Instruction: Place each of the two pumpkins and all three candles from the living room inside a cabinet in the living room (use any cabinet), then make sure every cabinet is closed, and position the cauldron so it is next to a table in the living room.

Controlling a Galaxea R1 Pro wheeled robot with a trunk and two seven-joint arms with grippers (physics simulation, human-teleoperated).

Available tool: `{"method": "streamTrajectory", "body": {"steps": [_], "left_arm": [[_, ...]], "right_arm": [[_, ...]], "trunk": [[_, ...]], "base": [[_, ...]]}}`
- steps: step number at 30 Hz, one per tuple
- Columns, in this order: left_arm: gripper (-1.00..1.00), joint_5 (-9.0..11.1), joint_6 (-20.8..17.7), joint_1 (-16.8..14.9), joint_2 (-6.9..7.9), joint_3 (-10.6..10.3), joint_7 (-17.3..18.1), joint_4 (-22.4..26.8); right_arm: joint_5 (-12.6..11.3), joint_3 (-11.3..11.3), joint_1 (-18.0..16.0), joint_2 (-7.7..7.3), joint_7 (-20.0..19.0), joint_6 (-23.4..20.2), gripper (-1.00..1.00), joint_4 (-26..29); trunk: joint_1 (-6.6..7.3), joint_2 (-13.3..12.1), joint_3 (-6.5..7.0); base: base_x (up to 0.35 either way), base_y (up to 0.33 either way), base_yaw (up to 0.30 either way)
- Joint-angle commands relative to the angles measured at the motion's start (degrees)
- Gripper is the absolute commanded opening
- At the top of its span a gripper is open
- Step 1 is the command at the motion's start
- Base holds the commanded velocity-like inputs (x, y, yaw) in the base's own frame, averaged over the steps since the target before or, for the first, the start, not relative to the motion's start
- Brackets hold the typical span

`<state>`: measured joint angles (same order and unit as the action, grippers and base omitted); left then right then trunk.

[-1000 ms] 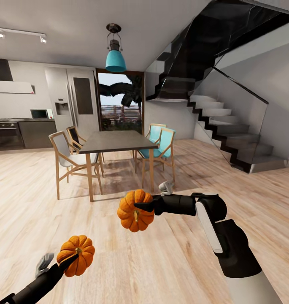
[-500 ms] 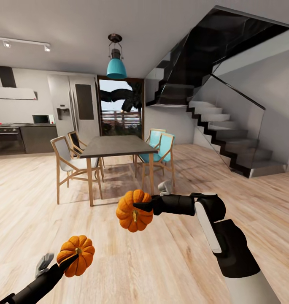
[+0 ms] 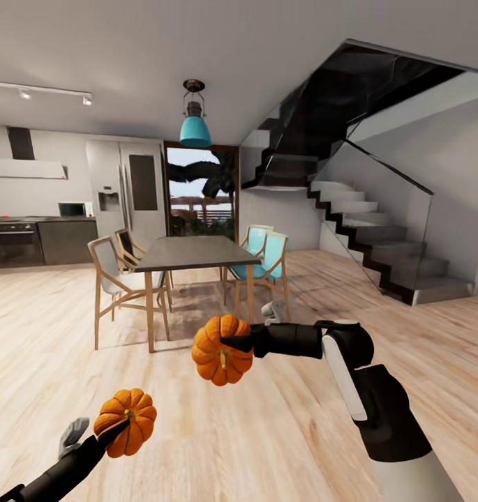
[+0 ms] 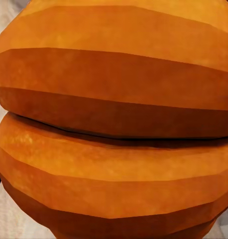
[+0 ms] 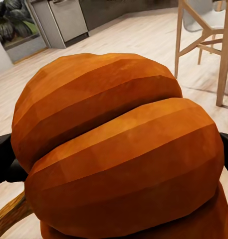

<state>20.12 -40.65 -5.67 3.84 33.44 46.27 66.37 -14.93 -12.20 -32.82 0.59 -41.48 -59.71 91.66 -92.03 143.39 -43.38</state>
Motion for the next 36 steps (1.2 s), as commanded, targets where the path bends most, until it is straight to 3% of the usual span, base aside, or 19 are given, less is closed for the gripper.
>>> {"method": "streamTrajectory", "body": {"steps": [1, 6, 9, 14, 20, 36], "left_arm": [[-1.00, 0.10, -0.30, -0.04, 0.01, 0.08, 0.05, -0.01], [-1.00, 0.10, -0.30, -0.04, 0.02, 0.26, 0.05, -0.01], [-1.00, 0.20, -0.30, -0.04, -0.09, 1.90, 0.06, -0.01], [-1.00, 0.22, -0.30, -0.04, -0.14, 2.93, 0.12, -0.01], [-1.00, 0.21, -0.30, -0.04, -0.15, 3.25, 0.13, -0.01], [-1.00, 0.25, -0.23, -0.04, -0.23, 4.27, 0.06, -0.01]], "right_arm": [[0.20, 0.01, 0.02, 0.04, -0.18, -0.29, -1.00, 0.08], [0.40, -0.09, 0.10, 0.17, -0.18, -0.29, -1.00, 0.10], [0.52, -0.10, 0.11, 0.60, -0.14, -0.29, -1.00, -0.06], [0.59, -0.15, 0.12, 0.97, -0.11, -0.29, -1.00, -0.21], [0.70, -2.20, 0.12, 1.05, -0.10, -0.29, -1.00, -0.25], [0.68, -2.49, -0.15, 1.08, -0.05, -0.29, -1.00, -2.00]], "trunk": [[0.04, 0.01, 0.16], [0.17, -0.06, 1.27], [0.24, -0.10, 1.93], [0.49, -0.40, 3.01], [1.81, -2.80, 4.09], [5.32, -9.22, 6.59]], "base": [[0.000, 0.000, 0.134], [0.000, 0.000, 0.214], [0.000, 0.000, 0.271], [0.000, 0.000, 0.285], [0.000, 0.000, 0.291], [0.000, 0.000, 0.261]]}}
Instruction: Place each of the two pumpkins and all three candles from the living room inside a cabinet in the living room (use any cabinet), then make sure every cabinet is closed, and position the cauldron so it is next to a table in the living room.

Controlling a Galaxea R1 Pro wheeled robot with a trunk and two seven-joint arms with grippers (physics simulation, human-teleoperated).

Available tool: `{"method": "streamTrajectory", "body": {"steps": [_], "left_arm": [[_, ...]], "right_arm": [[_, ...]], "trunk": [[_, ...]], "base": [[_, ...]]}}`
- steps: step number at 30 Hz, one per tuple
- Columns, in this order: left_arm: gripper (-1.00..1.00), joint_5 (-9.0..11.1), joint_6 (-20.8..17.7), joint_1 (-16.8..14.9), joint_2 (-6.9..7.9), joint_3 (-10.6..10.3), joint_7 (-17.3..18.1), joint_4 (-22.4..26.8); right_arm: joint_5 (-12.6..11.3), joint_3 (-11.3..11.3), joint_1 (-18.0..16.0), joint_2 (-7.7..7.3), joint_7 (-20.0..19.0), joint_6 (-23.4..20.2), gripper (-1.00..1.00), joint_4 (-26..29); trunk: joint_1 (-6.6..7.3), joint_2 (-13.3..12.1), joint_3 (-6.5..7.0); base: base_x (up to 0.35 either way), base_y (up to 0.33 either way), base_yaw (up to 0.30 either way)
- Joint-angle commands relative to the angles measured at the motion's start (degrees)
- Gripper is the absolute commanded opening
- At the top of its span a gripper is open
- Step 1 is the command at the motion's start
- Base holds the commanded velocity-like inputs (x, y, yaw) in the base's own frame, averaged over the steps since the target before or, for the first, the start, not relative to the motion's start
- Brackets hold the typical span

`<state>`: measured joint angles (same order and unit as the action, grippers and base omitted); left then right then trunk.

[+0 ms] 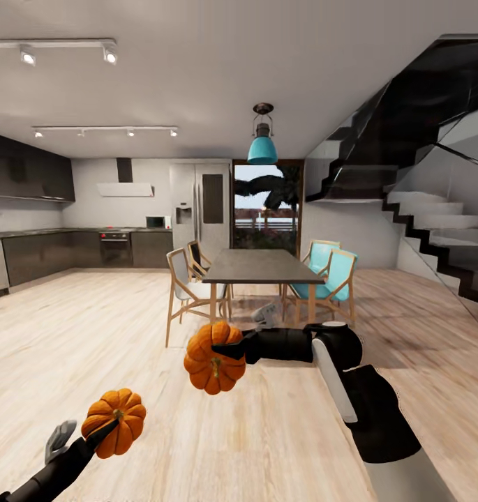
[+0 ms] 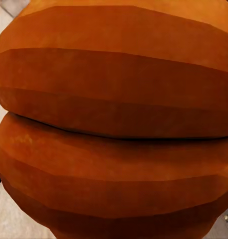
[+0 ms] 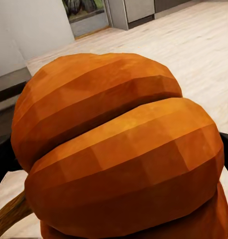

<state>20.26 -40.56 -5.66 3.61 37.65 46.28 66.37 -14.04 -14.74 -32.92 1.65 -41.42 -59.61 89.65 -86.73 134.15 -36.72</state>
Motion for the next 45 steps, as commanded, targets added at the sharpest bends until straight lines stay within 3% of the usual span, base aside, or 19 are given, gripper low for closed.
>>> {"method": "streamTrajectory", "body": {"steps": [1, 4, 8, 11, 27, 45], "left_arm": [[-1.00, 0.12, -0.31, -0.05, -0.01, 0.08, 0.05, -0.02], [-1.00, 0.13, -0.32, -0.05, -0.01, 0.12, 0.11, -0.02], [-1.00, 0.13, -0.31, -0.05, -0.01, 0.14, 0.23, -0.02], [-1.00, 0.14, -0.32, -0.05, -0.04, 0.14, 0.30, -0.02], [-1.00, 0.13, -0.30, -0.05, -0.10, 0.21, 0.39, -0.02], [-1.00, 0.13, -0.30, -0.05, -0.10, 0.26, 0.39, -0.02]], "right_arm": [[-0.23, 0.07, -0.19, 0.09, -0.10, -0.39, -1.00, -1.08], [-0.17, 0.31, -0.90, 1.84, -0.07, -0.39, -1.00, -7.38], [-0.01, 0.45, -1.30, 4.03, 0.91, -0.39, -1.00, -10.94], [-0.08, 0.49, -1.41, 4.64, 3.97, -0.39, -1.00, -11.89], [-0.27, 0.55, -1.44, 4.80, 5.38, -0.39, -1.00, -12.15], [-0.37, 0.56, -1.36, 4.77, 5.39, -0.39, -1.00, -12.04]], "trunk": [[0.24, -0.37, 0.03], [0.68, -1.18, 0.14], [0.68, -1.18, -0.21], [0.68, -1.18, -0.47], [0.68, -1.18, -1.94], [4.19, -7.59, -0.63]], "base": [[0.000, 0.000, 0.167], [0.000, 0.000, 0.144], [0.000, 0.000, 0.119], [0.000, 0.000, 0.104], [0.000, 0.000, 0.090], [0.000, 0.000, 0.124]]}}
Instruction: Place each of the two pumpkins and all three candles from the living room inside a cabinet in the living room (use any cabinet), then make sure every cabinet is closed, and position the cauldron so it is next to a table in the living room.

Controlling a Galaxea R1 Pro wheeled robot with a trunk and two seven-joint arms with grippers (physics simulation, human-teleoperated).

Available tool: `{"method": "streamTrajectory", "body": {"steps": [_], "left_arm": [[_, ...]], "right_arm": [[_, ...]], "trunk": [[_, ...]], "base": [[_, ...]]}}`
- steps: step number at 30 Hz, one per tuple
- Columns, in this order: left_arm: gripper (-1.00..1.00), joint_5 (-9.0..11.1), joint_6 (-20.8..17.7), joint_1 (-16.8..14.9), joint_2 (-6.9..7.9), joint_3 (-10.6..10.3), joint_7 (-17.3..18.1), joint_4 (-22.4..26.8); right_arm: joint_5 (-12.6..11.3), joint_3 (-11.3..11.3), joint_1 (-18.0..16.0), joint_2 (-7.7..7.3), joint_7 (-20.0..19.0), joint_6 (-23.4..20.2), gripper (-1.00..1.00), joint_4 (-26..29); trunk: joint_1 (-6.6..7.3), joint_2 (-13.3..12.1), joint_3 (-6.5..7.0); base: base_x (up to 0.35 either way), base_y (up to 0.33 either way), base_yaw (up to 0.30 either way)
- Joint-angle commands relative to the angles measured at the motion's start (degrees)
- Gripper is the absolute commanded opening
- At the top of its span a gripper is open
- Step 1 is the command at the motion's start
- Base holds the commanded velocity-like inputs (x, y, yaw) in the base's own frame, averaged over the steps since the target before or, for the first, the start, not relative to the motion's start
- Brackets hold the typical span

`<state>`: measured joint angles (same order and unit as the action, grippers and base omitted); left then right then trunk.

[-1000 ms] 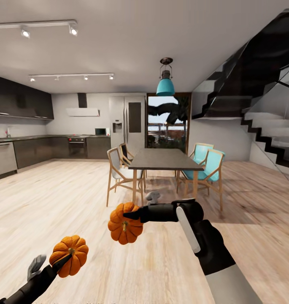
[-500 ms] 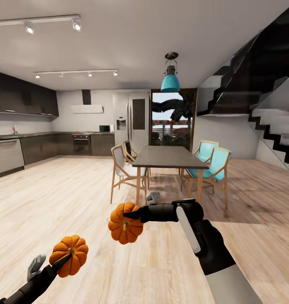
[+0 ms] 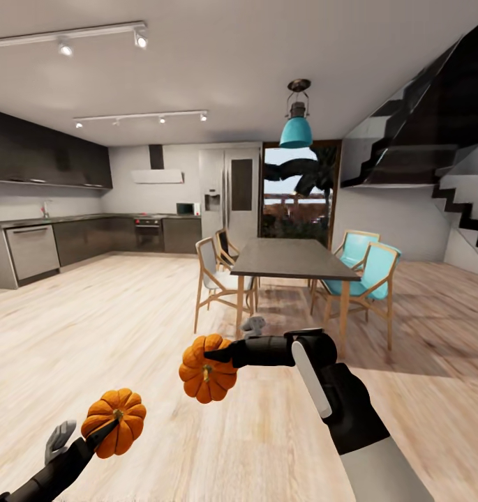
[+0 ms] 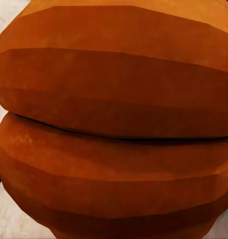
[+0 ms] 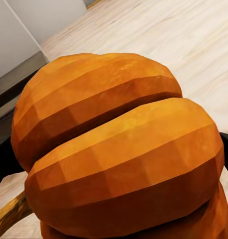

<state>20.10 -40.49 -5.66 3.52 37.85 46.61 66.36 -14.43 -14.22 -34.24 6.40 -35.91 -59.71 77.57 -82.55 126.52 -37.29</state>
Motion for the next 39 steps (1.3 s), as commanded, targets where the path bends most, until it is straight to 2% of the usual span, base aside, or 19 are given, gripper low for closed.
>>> {"method": "streamTrajectory", "body": {"steps": [1, 39], "left_arm": [[-1.00, 0.29, -0.38, -0.06, -0.01, 0.09, 0.06, -0.01], [-1.00, 0.38, -0.47, -0.06, -0.06, 0.03, 0.01, -0.23]], "right_arm": [[0.03, 0.03, -0.04, 0.02, -0.13, -0.29, -1.00, 0.04], [0.28, -0.19, -0.04, -0.05, 0.05, -0.29, -1.00, 0.57]], "trunk": [[0.01, 0.04, -0.14], [0.01, 0.04, -2.63]], "base": [[0.000, 0.000, 0.171], [0.000, 0.000, 0.193]]}}
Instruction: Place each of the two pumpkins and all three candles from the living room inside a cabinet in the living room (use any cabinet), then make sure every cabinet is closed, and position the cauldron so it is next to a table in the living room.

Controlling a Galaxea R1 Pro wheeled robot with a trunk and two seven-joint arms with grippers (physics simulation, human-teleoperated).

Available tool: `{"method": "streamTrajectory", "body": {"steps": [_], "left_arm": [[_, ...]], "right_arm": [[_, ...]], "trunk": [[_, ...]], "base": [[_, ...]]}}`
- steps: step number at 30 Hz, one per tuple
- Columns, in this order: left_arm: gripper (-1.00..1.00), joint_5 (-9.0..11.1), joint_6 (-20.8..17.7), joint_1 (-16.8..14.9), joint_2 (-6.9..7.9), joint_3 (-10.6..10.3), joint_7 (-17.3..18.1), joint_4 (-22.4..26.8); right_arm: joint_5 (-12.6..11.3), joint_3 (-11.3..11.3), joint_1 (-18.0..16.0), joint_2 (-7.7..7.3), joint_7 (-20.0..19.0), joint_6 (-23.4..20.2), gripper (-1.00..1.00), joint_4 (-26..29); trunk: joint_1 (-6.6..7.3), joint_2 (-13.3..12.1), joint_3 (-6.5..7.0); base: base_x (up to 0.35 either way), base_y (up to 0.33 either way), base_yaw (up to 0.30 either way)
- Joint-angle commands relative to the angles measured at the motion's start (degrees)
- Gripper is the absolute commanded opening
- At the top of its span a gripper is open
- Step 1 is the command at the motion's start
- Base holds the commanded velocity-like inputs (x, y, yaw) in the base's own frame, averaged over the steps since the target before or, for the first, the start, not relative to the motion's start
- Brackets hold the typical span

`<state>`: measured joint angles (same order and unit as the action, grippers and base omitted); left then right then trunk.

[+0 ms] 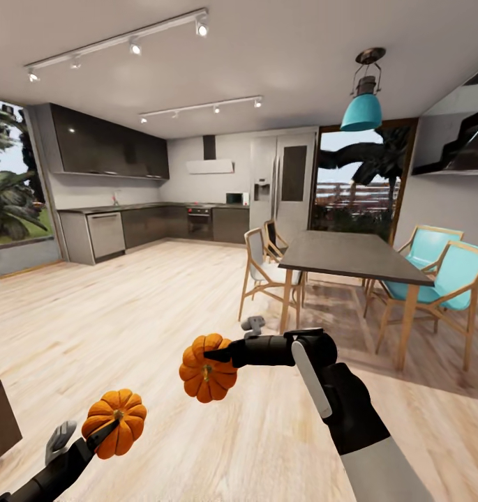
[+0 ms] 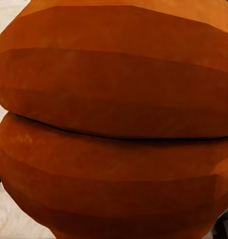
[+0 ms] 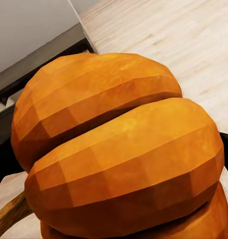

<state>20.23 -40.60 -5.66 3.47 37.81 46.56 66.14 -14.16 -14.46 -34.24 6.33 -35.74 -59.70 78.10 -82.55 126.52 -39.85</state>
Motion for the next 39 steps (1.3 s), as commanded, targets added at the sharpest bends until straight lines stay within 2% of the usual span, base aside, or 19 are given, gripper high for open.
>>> {"method": "streamTrajectory", "body": {"steps": [1, 26, 39], "left_arm": [[-1.00, 0.25, -0.36, -0.05, 0.00, 0.07, 0.04, -0.11], [-1.00, 0.25, -0.34, -0.05, -0.04, -0.02, -0.23, -0.40], [-1.00, 0.22, -0.27, -0.05, -0.11, -0.02, -0.33, -0.40]], "right_arm": [[0.01, 0.05, -0.04, 0.01, -0.12, -0.30, -1.00, 0.07], [-0.14, -0.02, -0.04, 0.01, -0.19, -0.30, -1.00, 0.12], [-0.13, -0.04, -0.04, 0.00, -0.20, -0.30, -1.00, 0.12]], "trunk": [[0.01, 0.03, -0.13], [0.01, 0.03, -1.94], [2.87, -5.18, -0.67]], "base": [[0.000, 0.000, 0.196], [0.000, 0.000, 0.174], [0.000, 0.000, 0.136]]}}
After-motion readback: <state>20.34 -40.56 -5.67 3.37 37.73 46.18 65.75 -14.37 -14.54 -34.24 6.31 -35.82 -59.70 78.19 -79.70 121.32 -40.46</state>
